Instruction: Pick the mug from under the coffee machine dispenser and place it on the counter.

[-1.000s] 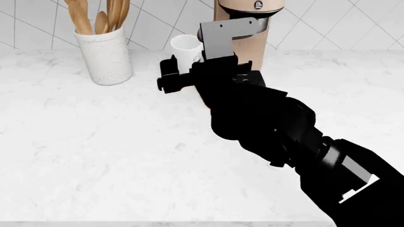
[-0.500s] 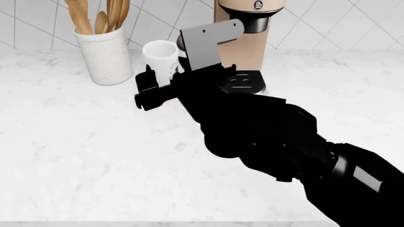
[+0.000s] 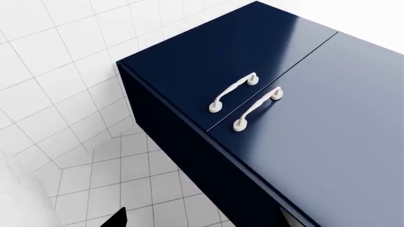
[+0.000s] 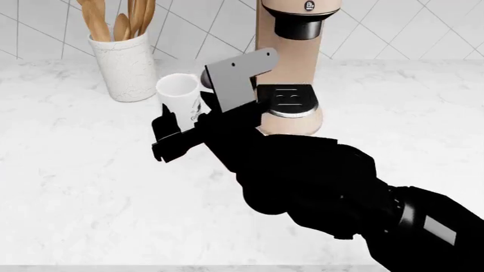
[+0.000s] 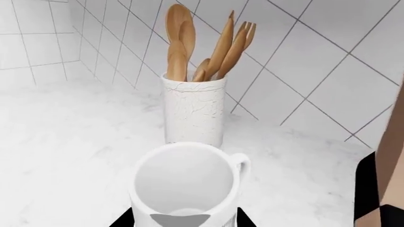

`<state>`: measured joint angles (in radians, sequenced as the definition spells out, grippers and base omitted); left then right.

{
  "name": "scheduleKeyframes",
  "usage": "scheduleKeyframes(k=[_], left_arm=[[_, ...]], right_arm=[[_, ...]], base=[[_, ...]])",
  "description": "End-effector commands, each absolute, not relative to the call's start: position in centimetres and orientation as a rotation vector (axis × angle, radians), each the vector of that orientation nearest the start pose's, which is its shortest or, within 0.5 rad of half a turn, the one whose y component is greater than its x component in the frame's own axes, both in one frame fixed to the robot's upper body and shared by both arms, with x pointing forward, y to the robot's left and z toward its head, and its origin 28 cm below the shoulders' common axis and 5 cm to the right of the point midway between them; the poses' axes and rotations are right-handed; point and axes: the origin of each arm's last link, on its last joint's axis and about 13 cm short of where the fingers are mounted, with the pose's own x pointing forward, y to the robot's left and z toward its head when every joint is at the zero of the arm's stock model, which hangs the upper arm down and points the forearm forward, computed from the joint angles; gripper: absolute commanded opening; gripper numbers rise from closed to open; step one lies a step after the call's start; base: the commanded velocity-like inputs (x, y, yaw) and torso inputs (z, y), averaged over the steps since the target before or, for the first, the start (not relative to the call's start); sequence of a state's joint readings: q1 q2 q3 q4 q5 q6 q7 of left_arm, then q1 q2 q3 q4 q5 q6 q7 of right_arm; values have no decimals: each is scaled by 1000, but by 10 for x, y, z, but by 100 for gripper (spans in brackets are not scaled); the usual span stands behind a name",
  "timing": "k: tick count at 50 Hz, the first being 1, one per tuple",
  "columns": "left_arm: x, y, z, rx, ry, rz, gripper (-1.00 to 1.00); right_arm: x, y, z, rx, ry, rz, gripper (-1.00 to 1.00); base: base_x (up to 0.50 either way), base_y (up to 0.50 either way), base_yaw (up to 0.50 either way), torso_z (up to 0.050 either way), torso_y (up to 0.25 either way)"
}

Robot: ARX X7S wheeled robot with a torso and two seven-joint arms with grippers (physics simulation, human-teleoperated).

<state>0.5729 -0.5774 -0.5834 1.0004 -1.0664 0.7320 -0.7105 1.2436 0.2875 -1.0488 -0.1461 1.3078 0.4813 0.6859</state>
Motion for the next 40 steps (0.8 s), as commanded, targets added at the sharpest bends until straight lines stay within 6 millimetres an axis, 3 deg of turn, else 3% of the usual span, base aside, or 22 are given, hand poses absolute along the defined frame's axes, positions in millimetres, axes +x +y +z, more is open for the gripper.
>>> scheduleKeyframes(k=[1,40], left_arm=[[68,305,234,-736,-1022,426,100],[69,305,234,-733,-1020,424,100]], right_arm=[[275,24,234,-18,37,634,-100],[275,26,212,-8,86,646,-100]], base=[[0,0,0,0,0],[0,0,0,0,0]])
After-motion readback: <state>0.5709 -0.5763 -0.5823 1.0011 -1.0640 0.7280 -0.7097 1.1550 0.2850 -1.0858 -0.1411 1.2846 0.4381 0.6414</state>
